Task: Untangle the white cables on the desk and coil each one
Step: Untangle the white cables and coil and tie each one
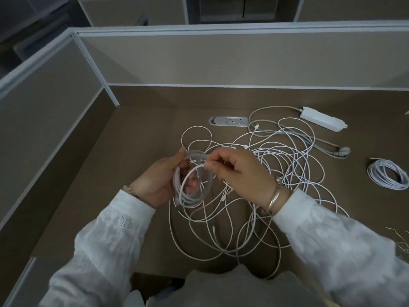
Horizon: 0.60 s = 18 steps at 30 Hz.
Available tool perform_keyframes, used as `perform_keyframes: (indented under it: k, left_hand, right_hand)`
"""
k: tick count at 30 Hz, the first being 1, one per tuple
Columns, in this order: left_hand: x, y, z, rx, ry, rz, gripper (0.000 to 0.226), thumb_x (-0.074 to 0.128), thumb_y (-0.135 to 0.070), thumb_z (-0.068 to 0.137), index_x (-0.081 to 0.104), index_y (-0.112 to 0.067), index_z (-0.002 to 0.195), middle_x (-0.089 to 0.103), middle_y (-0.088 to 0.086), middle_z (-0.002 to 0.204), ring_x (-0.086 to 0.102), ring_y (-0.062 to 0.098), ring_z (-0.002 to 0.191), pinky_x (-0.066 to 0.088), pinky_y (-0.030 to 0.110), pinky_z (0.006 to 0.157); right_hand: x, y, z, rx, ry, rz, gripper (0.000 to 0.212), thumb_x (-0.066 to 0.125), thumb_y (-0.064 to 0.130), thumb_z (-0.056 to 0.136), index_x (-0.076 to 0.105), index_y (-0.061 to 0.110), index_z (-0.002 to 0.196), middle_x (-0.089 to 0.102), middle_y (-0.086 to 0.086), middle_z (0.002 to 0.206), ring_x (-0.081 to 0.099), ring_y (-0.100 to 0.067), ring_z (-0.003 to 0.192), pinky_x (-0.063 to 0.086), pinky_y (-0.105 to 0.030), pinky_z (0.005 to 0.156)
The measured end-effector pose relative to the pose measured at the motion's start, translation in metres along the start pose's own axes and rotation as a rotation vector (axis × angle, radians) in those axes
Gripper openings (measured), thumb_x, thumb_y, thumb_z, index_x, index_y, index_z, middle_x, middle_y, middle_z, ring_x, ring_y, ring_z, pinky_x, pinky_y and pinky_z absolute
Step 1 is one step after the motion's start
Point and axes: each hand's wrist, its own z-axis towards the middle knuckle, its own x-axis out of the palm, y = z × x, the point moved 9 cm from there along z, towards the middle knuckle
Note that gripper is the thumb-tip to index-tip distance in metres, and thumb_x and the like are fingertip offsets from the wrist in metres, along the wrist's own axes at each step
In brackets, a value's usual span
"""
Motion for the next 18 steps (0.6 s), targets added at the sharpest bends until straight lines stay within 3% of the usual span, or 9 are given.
perform_keyframes:
  k: [3, 8, 13, 18]
  left_hand:
    - [0.018, 0.016, -0.002, -0.1, 0.082, -0.045, 0.051, 0.036, -0.038, 0.1, 0.047, -0.013, 0.057, 0.043, 0.002, 0.043, 0.043, 0.015, 0.03, 0.041, 0.018, 0.036]
    - [0.05, 0.032, -0.014, -0.283, 0.494, -0.238, 0.043, 0.034, -0.037, 0.101, 0.041, -0.017, 0.064, 0.026, -0.01, 0.04, 0.023, 0.003, 0.028, 0.029, 0.015, 0.03]
    - [0.053, 0.044, -0.017, -0.385, 0.572, -0.2, 0.04, 0.031, -0.038, 0.101, 0.053, -0.009, 0.083, 0.036, -0.01, 0.037, 0.025, 0.001, 0.026, 0.026, 0.014, 0.029]
    - [0.058, 0.043, -0.029, -0.506, 0.767, -0.363, 0.044, 0.036, -0.042, 0.102, 0.049, -0.013, 0.073, 0.029, -0.006, 0.046, 0.026, 0.007, 0.033, 0.03, 0.02, 0.035]
  right_hand:
    - [-0.005, -0.015, 0.005, 0.045, -0.052, -0.033, 0.019, 0.057, 0.032, 0.086, 0.067, 0.015, 0.082, 0.055, 0.016, 0.058, 0.051, -0.004, 0.057, 0.04, -0.021, 0.059]
    - [-0.012, -0.032, 0.003, 0.084, -0.077, -0.103, 0.018, 0.062, 0.034, 0.085, 0.068, 0.016, 0.082, 0.064, 0.008, 0.069, 0.054, -0.004, 0.063, 0.041, -0.022, 0.062]
    - [-0.025, -0.046, 0.001, 0.169, -0.118, -0.013, 0.023, 0.078, 0.028, 0.075, 0.06, 0.013, 0.076, 0.058, 0.008, 0.057, 0.048, -0.003, 0.051, 0.035, -0.013, 0.054]
    - [-0.022, -0.063, -0.002, 0.206, -0.069, 0.08, 0.019, 0.077, 0.023, 0.077, 0.059, 0.017, 0.073, 0.055, 0.014, 0.051, 0.045, -0.001, 0.048, 0.036, -0.014, 0.053]
